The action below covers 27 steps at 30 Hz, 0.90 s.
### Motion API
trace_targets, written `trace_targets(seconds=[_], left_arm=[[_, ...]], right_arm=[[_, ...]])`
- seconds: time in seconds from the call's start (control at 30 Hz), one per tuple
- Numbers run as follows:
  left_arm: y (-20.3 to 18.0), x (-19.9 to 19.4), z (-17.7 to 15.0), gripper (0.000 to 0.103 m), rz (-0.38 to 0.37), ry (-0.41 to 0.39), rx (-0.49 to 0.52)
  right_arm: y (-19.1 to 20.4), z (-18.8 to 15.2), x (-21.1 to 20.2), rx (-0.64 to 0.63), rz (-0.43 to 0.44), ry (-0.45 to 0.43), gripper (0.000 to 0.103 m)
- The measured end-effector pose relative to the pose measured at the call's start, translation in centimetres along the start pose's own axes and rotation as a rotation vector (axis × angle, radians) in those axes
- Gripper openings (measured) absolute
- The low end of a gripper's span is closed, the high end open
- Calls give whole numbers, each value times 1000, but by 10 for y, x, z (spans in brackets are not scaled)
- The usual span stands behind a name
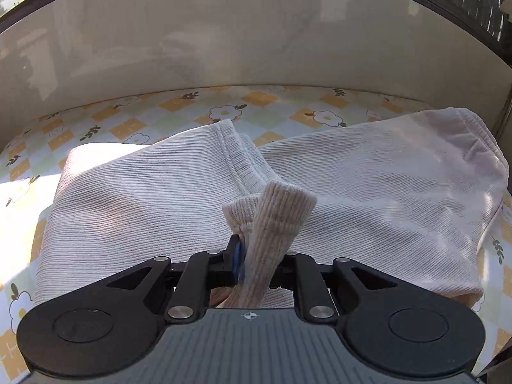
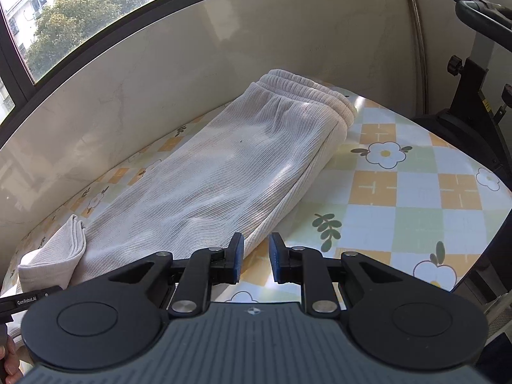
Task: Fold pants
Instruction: 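Lift the pants edge with the left gripper, lay it over, open, then move the open right gripper onto the pants fold crease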
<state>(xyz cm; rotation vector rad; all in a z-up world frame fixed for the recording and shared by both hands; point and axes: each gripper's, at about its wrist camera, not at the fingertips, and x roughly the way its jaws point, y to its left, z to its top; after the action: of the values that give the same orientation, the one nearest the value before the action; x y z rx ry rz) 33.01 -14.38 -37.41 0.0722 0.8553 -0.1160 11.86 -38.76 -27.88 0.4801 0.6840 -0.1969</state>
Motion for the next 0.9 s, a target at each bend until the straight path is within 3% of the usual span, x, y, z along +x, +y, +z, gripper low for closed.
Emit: trace_targets(seconds=[0.07, 0.1, 0.13, 0.2, 0.23, 0.33, 0.53, 0.7, 0.9], left_arm=[[0, 5, -5, 20, 8, 33, 6], [2, 4, -5, 27, 0, 35, -6], [6, 2, -4, 34, -38, 34, -29], [23, -6, -1, 64, -150, 34, -91], [35, -9, -2, 67, -200, 25, -124], [59, -39, -3, 67, -252, -44, -197], [135, -85, -19, 67, -59, -147, -389], [179, -103, -46, 67, 65, -100, -467], [190, -111, -71, 67, 7, -57, -482]], right_arm=[[-2, -1, -2, 2, 0, 4, 20], [-1, -2, -2, 4, 2, 8, 20], [0, -2, -1, 5, 7, 14, 20], [5, -1, 2, 1, 25, 23, 20], [11, -1, 4, -7, 38, 27, 20], [31, 0, 14, -48, 86, 40, 21], [104, -7, 44, -199, 250, 125, 26], [171, -31, 64, -371, 393, 227, 27], [210, -51, 68, -469, 465, 275, 27]])
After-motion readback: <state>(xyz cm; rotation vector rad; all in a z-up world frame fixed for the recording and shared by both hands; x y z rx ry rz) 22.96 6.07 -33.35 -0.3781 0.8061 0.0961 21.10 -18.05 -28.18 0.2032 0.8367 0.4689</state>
